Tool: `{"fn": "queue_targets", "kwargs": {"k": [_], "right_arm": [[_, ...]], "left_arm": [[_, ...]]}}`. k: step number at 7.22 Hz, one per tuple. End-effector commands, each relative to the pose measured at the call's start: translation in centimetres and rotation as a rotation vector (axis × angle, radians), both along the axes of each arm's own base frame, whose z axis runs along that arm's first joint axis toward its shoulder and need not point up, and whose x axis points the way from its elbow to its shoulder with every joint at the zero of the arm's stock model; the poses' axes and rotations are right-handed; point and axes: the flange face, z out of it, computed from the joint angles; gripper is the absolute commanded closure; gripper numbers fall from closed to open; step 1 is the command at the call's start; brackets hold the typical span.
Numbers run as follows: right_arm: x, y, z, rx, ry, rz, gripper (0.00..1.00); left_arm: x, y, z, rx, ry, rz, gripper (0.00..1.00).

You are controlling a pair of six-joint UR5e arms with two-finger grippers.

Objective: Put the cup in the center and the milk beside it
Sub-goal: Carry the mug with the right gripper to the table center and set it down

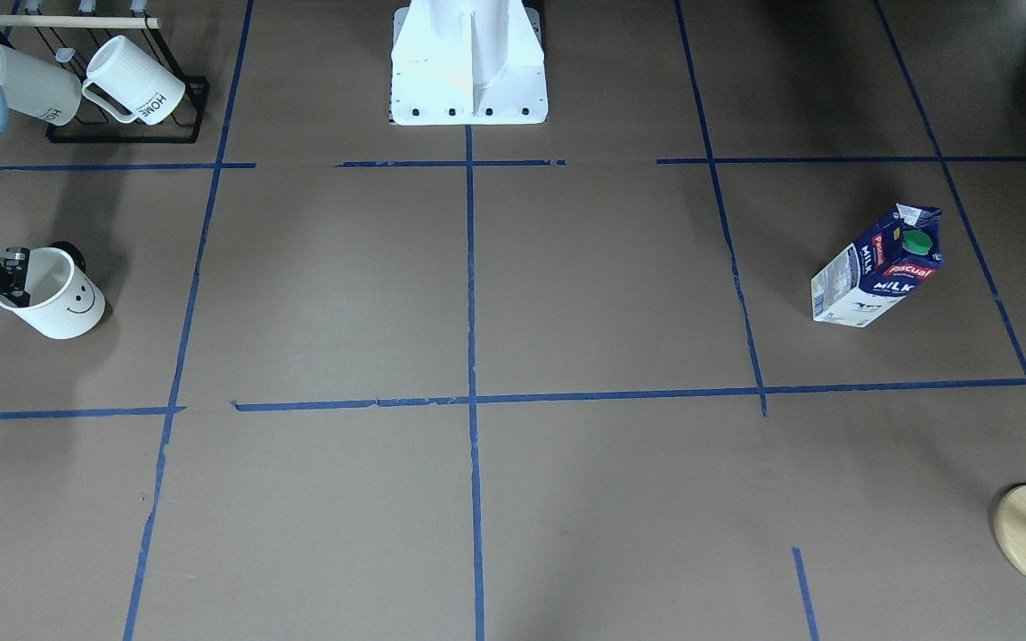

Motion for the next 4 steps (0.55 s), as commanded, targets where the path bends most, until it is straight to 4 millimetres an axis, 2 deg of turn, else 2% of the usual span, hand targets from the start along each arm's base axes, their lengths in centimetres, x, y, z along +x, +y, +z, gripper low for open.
{"fn": "queue_targets", "kwargs": {"k": [1, 2, 4], "right_arm": [[-6.6, -2.9, -8.3, -0.074, -0.041, 0.038, 1.00], [-10.8, -3.1, -12.5, -0.120, -0.048, 0.040, 1.00], [-20.6, -3.4, -20.4, -0.164, -0.014, 0.075, 1.00]], "left_arm": [[0.0, 0.0, -0.1, 0.002, 0.000, 0.001, 0.00], [0.0, 0.0, -0.3, 0.006, 0.000, 0.000, 0.00], [0.0, 0.0, -0.4, 0.007, 0.000, 0.000, 0.00]]}}
